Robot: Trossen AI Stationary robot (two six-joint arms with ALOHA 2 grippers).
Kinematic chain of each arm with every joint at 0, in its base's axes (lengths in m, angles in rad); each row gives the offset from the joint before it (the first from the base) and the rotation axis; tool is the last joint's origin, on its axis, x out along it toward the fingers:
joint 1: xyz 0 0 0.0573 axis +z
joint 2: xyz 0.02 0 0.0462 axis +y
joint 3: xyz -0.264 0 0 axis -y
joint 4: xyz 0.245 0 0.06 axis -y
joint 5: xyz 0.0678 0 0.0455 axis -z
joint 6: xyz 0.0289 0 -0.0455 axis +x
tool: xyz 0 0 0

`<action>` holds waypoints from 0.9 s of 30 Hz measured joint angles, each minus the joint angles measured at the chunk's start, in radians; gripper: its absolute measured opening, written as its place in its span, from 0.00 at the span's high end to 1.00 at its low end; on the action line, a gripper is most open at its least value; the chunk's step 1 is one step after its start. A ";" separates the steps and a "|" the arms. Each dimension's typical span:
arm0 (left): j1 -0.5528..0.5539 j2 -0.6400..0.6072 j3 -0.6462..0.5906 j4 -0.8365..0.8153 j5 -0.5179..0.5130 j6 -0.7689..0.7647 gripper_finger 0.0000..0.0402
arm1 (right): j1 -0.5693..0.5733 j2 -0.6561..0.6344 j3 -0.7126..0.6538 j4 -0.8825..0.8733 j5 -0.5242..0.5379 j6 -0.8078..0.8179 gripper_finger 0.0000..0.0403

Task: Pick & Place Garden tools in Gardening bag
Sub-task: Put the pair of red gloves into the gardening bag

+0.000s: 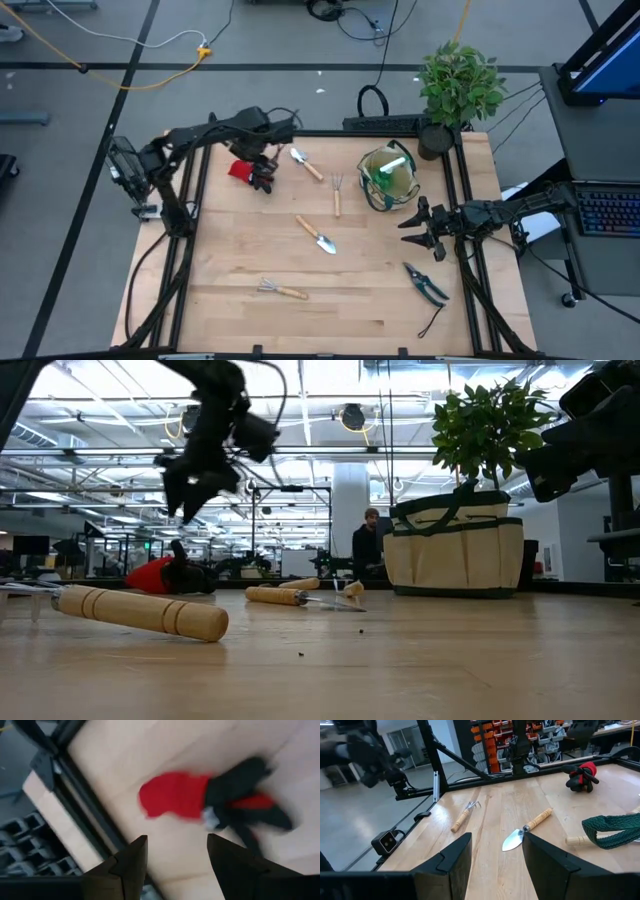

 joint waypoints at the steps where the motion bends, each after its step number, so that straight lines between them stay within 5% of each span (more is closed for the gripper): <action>1: 0.011 -0.017 -0.035 0.004 0.000 0.050 0.47 | 0.000 0.000 0.000 0.000 0.000 0.000 0.59; 16: 0.056 -0.112 -0.306 0.322 -0.130 0.857 0.47 | 0.000 0.000 0.000 0.002 0.003 0.000 0.59; 27: 0.075 -0.112 -0.417 0.392 -0.128 1.118 0.47 | 0.000 0.000 0.000 0.002 0.001 0.000 0.59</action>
